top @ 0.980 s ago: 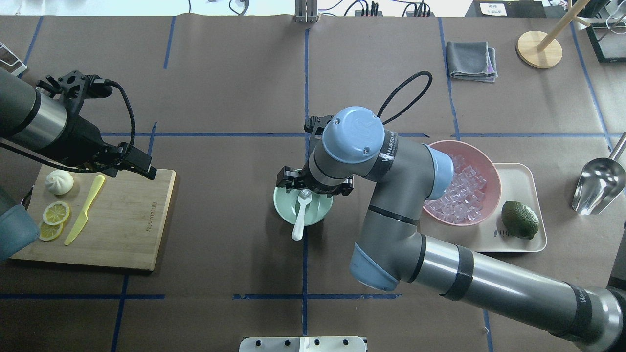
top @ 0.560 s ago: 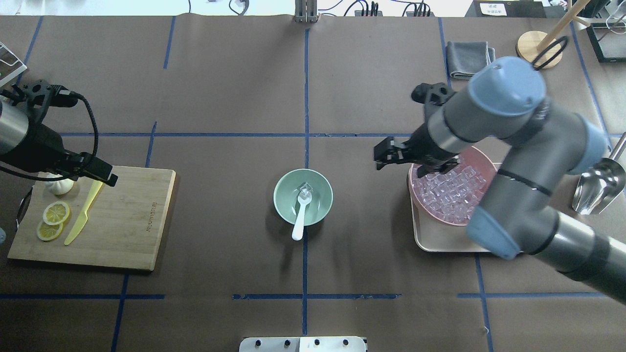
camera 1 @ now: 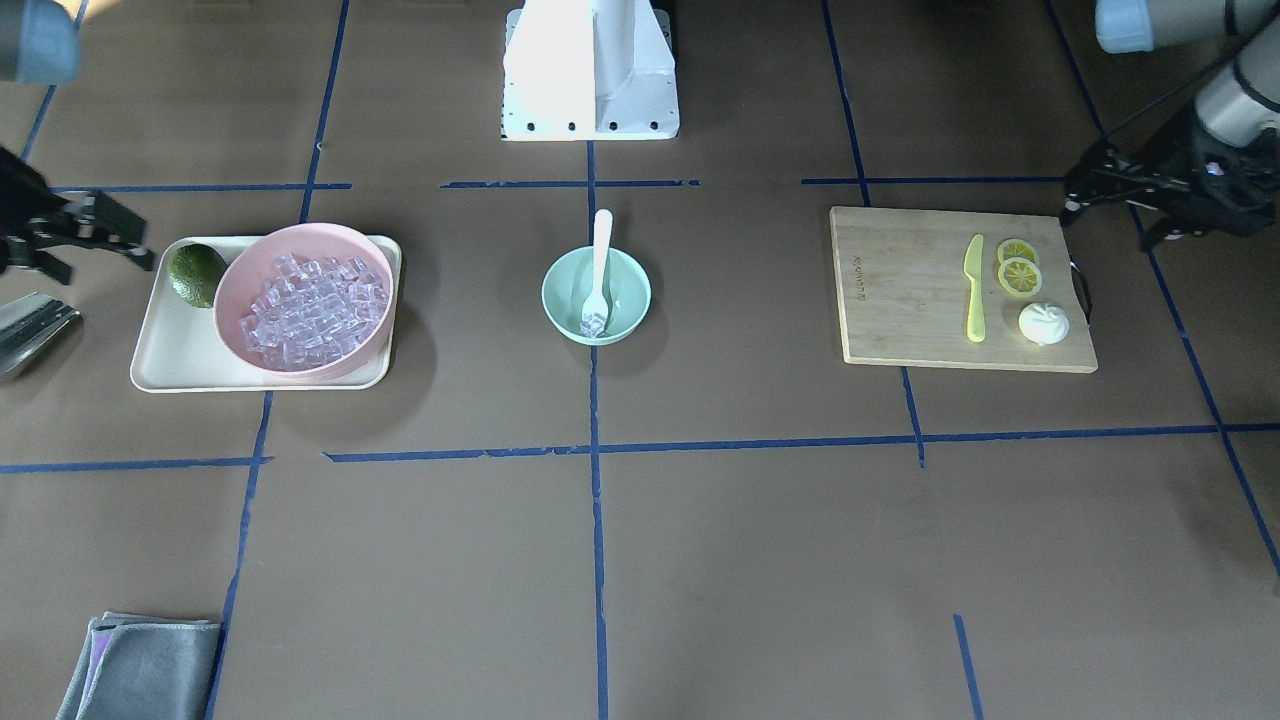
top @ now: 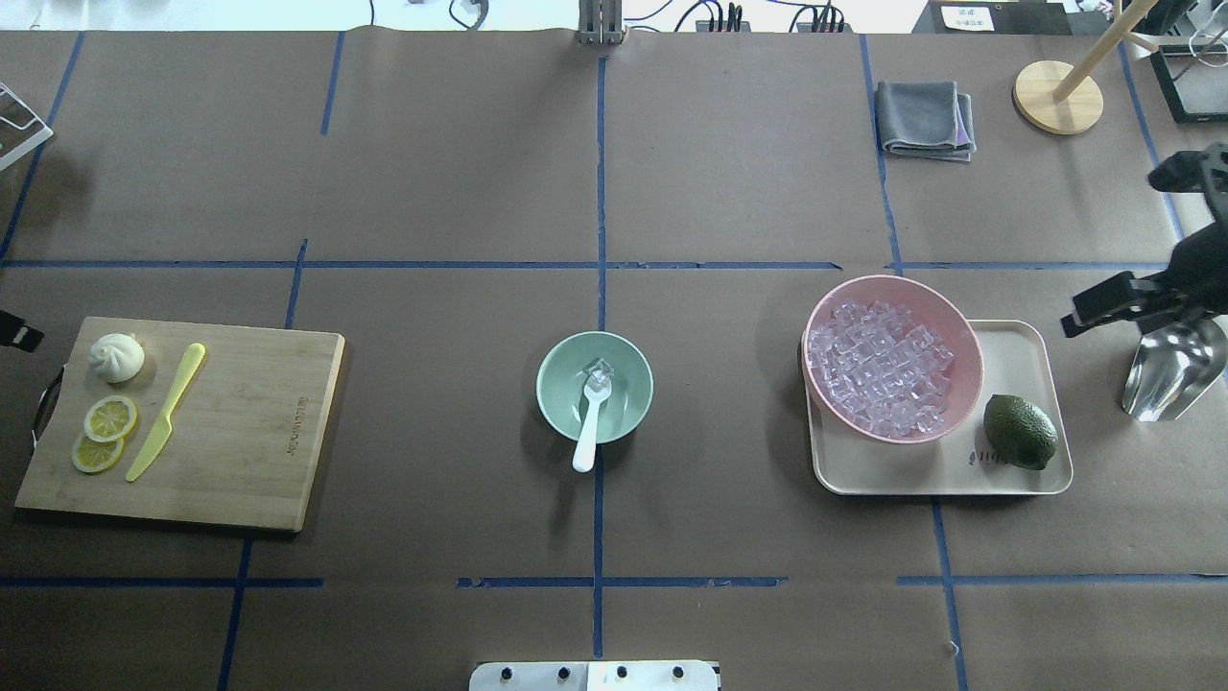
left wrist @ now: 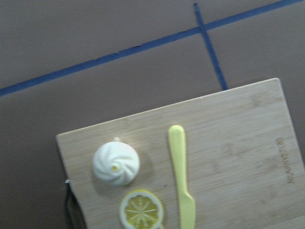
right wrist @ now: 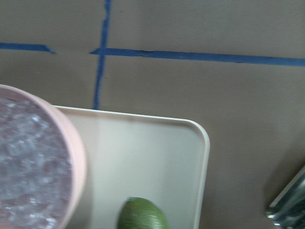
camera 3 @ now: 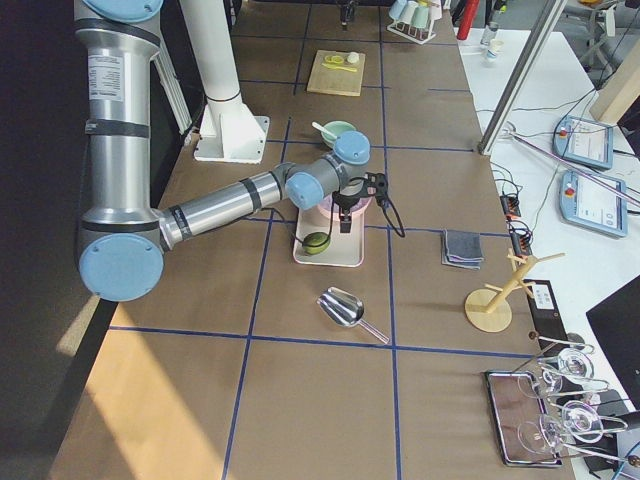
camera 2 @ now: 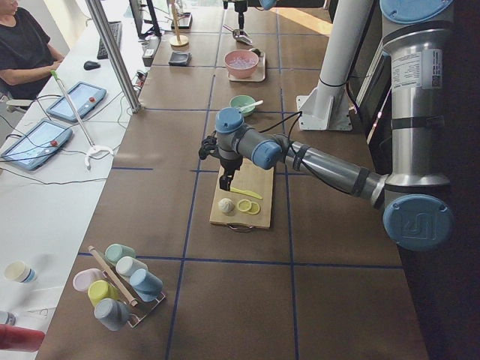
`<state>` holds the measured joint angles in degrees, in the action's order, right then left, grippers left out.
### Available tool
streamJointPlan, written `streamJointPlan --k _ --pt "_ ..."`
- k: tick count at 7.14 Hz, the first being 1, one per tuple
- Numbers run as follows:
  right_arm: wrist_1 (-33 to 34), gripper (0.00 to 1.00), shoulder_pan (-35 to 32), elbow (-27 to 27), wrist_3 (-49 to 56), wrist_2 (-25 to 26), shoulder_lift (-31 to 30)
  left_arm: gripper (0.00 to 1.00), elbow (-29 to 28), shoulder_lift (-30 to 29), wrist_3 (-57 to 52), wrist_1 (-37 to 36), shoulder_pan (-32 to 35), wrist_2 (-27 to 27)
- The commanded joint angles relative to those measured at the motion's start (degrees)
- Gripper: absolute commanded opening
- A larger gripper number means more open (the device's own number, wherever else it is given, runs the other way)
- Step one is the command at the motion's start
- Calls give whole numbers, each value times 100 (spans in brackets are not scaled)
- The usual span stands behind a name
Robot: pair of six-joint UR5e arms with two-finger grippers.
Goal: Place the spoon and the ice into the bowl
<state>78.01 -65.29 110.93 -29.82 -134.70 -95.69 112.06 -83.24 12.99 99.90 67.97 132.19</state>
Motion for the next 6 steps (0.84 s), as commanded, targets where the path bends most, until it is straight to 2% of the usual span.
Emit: streamJointPlan --k 1,2,3,4,6 --pt "134 99 -1034 -622 2042 -30 -363 100 -900 106 -1415 -14 977 18" --pt "431 99 -1482 -878 2877 40 -337 99 -1079 71 -1543 -101 1286 140" --pt "712 99 -1817 -985 3512 110 -319 100 -1055 -60 -1588 -851 1446 184" --pt "880 99 -1899 -986 3849 354 -328 100 -1054 -261 -1597 -1380 1612 202" --pt "1145 99 -1979 -951 3993 322 -328 100 -1089 -185 -1597 -1544 1702 665"
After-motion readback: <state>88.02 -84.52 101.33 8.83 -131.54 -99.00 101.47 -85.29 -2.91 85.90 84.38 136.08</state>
